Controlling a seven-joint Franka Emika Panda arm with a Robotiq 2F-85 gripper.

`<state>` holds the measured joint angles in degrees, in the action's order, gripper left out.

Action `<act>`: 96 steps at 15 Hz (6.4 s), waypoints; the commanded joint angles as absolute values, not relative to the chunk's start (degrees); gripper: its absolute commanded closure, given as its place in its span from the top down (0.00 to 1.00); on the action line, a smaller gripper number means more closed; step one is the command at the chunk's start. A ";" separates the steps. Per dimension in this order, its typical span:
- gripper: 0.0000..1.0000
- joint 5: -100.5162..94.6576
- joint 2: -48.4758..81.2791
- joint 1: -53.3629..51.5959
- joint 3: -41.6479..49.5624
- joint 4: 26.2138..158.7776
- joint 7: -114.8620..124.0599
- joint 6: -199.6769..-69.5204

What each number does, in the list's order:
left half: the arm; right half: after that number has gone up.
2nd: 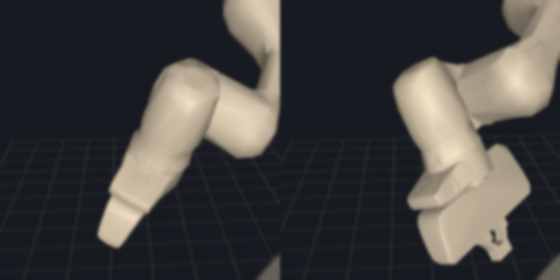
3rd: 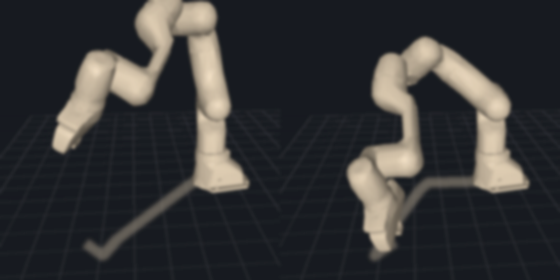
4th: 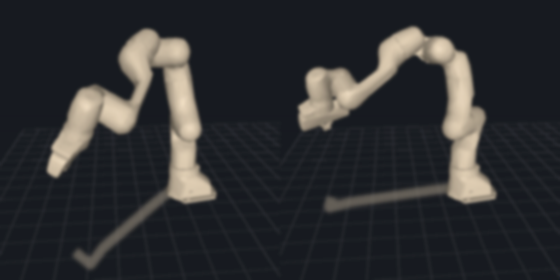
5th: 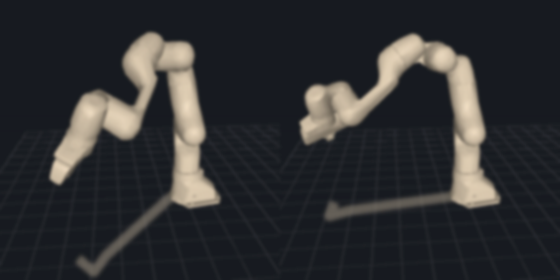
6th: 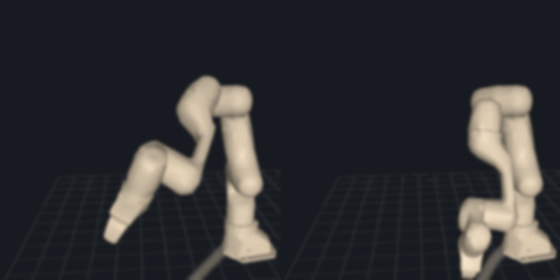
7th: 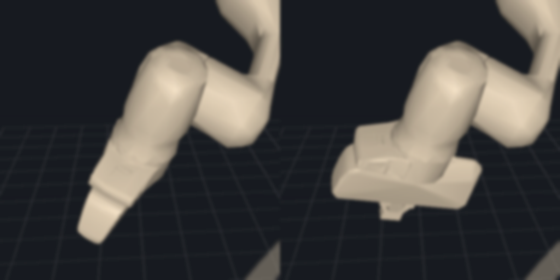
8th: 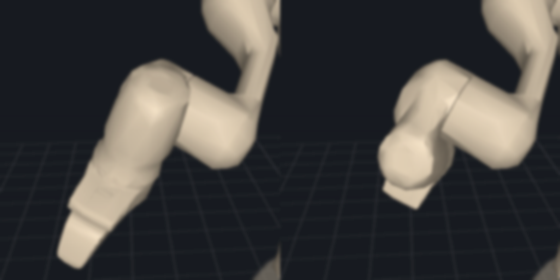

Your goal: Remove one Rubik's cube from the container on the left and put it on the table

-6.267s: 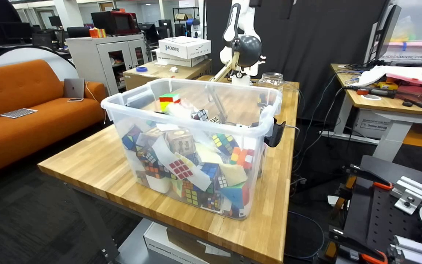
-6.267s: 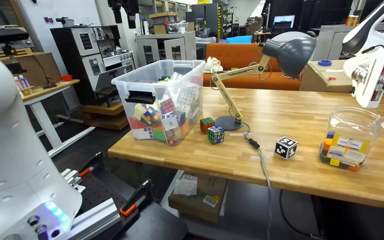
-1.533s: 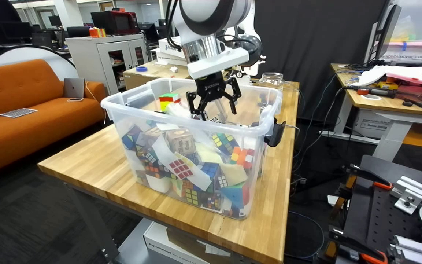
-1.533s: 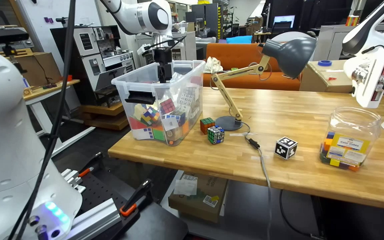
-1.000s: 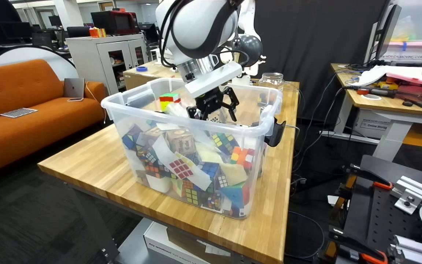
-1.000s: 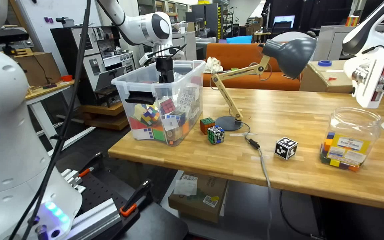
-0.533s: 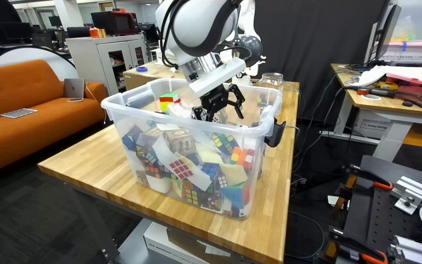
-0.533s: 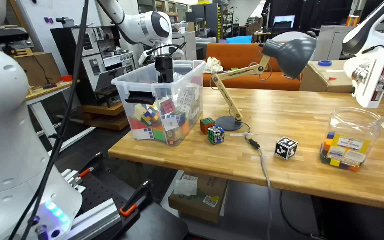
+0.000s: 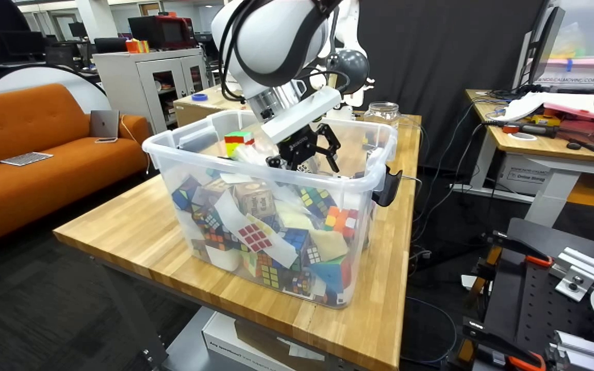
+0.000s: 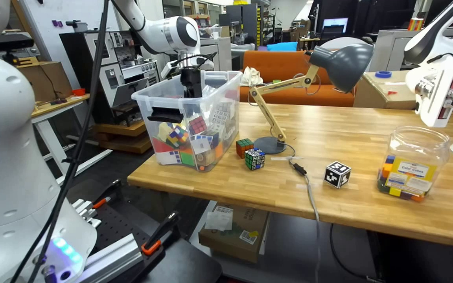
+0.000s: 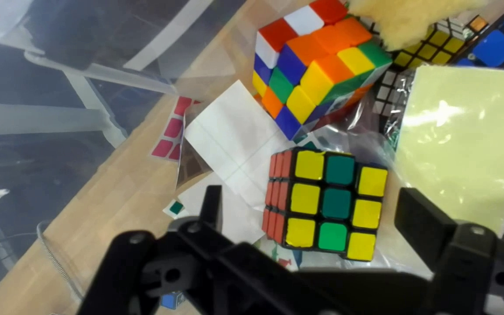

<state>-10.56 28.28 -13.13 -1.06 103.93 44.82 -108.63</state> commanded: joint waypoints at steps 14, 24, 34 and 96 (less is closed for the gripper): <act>1.00 -10.04 35.79 -13.29 0.11 94.90 43.14 -100.37; 1.00 -10.24 40.36 -13.50 0.47 88.71 41.10 -96.30; 1.00 -8.35 40.30 -13.10 0.36 89.28 41.08 -95.75; 0.62 7.23 -1.02 7.56 8.07 123.12 55.44 -123.43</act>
<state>7.25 -1.00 7.27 8.32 123.26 55.49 -123.63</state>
